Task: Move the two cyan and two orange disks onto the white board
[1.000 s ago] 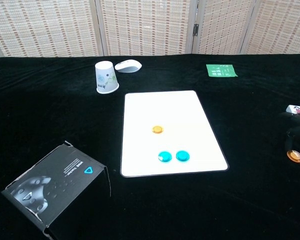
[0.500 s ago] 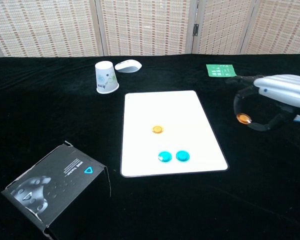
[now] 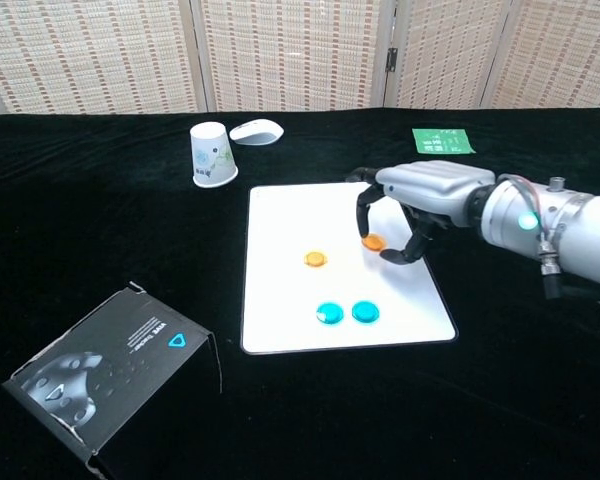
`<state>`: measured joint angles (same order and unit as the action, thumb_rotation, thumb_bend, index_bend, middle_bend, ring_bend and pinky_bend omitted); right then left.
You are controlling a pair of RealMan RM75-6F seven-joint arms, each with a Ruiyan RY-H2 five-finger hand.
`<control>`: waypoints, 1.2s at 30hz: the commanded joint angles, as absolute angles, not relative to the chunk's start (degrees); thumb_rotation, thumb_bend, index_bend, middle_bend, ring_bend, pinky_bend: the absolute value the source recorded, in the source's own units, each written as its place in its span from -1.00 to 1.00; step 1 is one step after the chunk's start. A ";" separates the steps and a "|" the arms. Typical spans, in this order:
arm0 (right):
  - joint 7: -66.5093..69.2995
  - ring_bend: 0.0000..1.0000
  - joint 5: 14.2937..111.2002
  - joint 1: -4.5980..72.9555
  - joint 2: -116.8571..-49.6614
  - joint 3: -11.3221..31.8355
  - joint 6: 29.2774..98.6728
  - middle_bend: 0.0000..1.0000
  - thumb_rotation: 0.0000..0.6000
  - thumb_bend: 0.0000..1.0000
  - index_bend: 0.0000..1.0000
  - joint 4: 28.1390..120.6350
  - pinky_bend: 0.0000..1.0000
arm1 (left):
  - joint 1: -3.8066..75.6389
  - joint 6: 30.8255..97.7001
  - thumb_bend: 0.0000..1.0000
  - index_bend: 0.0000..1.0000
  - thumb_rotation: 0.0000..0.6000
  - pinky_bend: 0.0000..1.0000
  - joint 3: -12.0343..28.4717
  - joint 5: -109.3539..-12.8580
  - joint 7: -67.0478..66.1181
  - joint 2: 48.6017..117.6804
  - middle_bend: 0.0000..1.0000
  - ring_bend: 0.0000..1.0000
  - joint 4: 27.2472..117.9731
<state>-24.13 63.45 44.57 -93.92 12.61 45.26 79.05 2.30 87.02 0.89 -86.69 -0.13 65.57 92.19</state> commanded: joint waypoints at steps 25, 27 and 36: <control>-26.61 -1.00 58.80 49.39 -97.74 10.96 46.09 -0.97 1.00 -0.15 -0.44 75.43 -1.00 | 2.06 86.76 -0.62 -0.83 1.00 -1.00 0.89 -86.36 0.84 66.14 -1.00 -0.98 90.95; -26.02 -1.00 59.39 49.17 -97.22 11.08 46.92 -0.97 1.00 -0.15 -0.47 76.23 -1.00 | 2.10 86.74 -0.62 -0.83 1.00 -1.00 0.91 -86.40 0.92 66.13 -1.00 -0.98 90.94; -24.74 -1.00 65.44 41.80 -84.87 9.19 59.00 -1.00 1.00 -0.15 -0.71 87.82 -1.00 | 2.73 86.06 -0.62 -0.83 1.00 -1.00 1.32 -86.27 0.74 66.33 -1.00 -0.98 90.80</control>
<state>-25.04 63.27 44.88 -89.16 10.23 54.95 84.03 2.72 86.08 1.30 -86.26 0.76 66.31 90.79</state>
